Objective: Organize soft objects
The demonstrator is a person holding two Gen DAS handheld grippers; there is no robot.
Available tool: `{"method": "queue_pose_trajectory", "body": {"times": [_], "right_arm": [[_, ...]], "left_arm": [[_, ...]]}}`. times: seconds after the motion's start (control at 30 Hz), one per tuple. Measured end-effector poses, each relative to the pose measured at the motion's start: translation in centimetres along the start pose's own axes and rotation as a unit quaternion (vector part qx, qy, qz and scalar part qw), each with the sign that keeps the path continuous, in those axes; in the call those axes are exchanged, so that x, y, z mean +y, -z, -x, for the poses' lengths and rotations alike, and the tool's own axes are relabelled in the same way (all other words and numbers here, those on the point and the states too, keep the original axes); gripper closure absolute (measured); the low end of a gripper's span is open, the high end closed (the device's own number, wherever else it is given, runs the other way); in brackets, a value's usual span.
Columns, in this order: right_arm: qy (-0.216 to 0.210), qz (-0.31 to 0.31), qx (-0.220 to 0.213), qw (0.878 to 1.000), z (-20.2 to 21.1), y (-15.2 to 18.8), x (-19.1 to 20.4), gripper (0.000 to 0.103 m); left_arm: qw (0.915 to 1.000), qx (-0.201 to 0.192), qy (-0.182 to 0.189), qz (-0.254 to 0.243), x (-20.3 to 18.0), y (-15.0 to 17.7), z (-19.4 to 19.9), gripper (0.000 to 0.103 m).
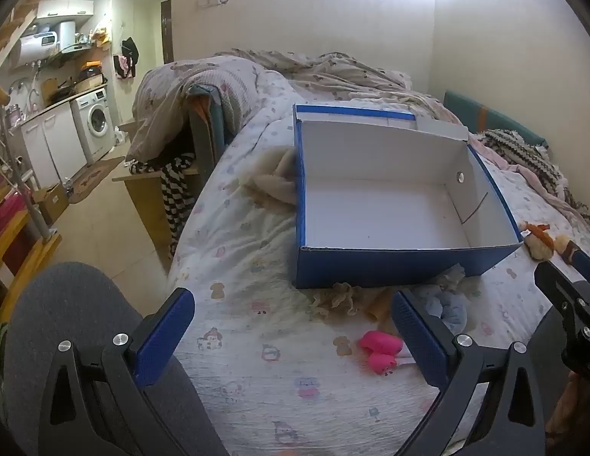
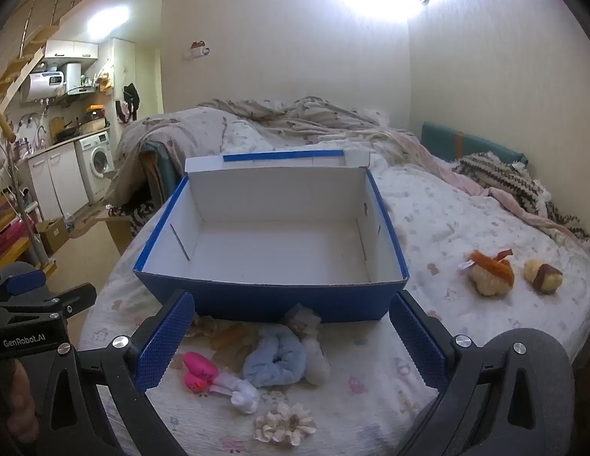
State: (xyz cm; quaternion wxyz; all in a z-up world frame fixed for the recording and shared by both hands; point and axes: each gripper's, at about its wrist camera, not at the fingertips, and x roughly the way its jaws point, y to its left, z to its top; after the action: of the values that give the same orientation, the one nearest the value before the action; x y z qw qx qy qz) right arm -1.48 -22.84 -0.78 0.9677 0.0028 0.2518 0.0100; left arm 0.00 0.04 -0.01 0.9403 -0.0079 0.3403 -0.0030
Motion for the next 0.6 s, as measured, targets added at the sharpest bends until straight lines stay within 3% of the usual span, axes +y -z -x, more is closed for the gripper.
{"method": "queue_pose_trajectory", "body": {"times": [0.6], "right_arm": [[0.000, 0.003, -0.003, 1.000, 0.05, -0.01, -0.03, 0.000]], "left_arm": [[1.0000, 0.006, -0.004, 0.004, 0.36, -0.11, -0.16, 0.000]]}}
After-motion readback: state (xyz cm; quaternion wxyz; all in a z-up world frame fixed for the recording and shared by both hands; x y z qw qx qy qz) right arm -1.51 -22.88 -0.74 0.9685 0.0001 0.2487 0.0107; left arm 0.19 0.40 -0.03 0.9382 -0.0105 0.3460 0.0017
